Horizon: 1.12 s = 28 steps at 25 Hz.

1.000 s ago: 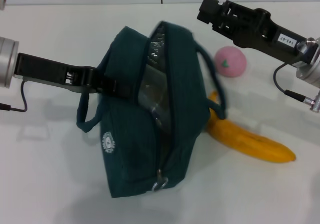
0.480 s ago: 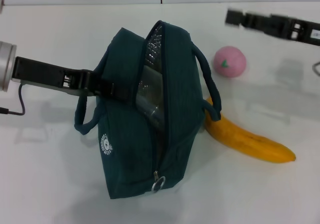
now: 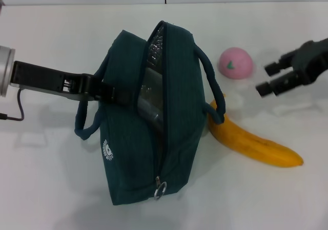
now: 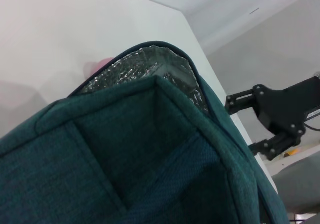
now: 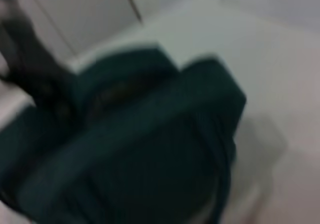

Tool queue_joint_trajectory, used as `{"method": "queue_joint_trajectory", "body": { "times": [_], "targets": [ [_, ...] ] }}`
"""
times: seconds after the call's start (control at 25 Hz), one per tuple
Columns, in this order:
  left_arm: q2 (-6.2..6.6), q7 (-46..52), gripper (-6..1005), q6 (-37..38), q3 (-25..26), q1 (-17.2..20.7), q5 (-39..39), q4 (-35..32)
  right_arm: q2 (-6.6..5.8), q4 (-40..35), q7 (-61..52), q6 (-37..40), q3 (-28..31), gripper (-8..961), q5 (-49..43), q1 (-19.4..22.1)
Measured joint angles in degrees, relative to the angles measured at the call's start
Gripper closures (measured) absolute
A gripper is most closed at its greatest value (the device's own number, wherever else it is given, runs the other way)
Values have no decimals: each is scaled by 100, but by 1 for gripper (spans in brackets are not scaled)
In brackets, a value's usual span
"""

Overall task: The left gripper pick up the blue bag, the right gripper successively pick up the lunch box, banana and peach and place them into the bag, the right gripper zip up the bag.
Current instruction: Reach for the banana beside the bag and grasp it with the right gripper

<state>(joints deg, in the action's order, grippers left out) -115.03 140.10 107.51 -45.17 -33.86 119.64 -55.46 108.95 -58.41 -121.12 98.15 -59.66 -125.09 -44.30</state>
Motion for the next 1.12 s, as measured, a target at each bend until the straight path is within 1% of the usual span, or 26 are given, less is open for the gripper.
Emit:
{"method": "queue_joint_trajectory", "body": {
  "times": [0.04, 0.08, 0.16, 0.28, 0.32, 0.36, 0.4, 0.56, 0.72, 0.76, 0.8, 0.92, 0.96, 1.12],
  "targets": [
    [0, 0, 958, 0, 0, 2, 0, 0, 36, -158, -129, 64, -86, 200, -232, -57],
    [-1, 0, 958, -1, -1, 3, -1, 0, 99, -401, -346, 176, -219, 201, -591, -148],
    [-2, 0, 958, -3, 0, 7, -3, 0, 253, -703, -780, 399, -424, 202, -1223, -365],
    [0, 0, 958, -4, 0, 3, -3, 0, 447, -804, -1103, 667, -545, 203, -1789, -679],
    [1, 0, 958, -3, 0, -4, -3, 0, 540, -812, -1172, 756, -566, 203, -1990, -805],
    [1, 0, 958, -3, 0, -12, -3, 0, 602, -813, -1219, 816, -592, 203, -2119, -890],
    [-1, -1, 958, -3, 0, -21, -3, 2, 640, -811, -1277, 843, -654, 204, -2187, -941],
    [-20, -1, 958, -3, 0, -37, -1, 8, 675, -772, -1525, 742, -1135, 205, -2216, -1000],
    [-33, -1, 958, -14, 0, -43, -2, 9, 712, -625, -1671, 482, -1606, 207, -2186, -997],
    [-37, -1, 958, -17, 0, -46, -3, 9, 714, -550, -1697, 402, -1735, 207, -2145, -997],
    [-39, 0, 958, -19, -1, -47, -3, 9, 714, -550, -1697, 402, -1735, 208, -2145, -997],
    [-42, -1, 958, -30, -1, -49, 1, 10, 724, -213, -1719, 112, -2118, 210, -1893, -1012],
    [-44, -1, 957, -53, -4, -50, 17, 15, 724, -188, -1720, 85, -2156, 210, -1870, -1014],
    [-50, -1, 957, -68, -1, -51, 3, 18, 725, -4, -1775, -177, -2620, 212, -1728, -1019]
  ]
}}
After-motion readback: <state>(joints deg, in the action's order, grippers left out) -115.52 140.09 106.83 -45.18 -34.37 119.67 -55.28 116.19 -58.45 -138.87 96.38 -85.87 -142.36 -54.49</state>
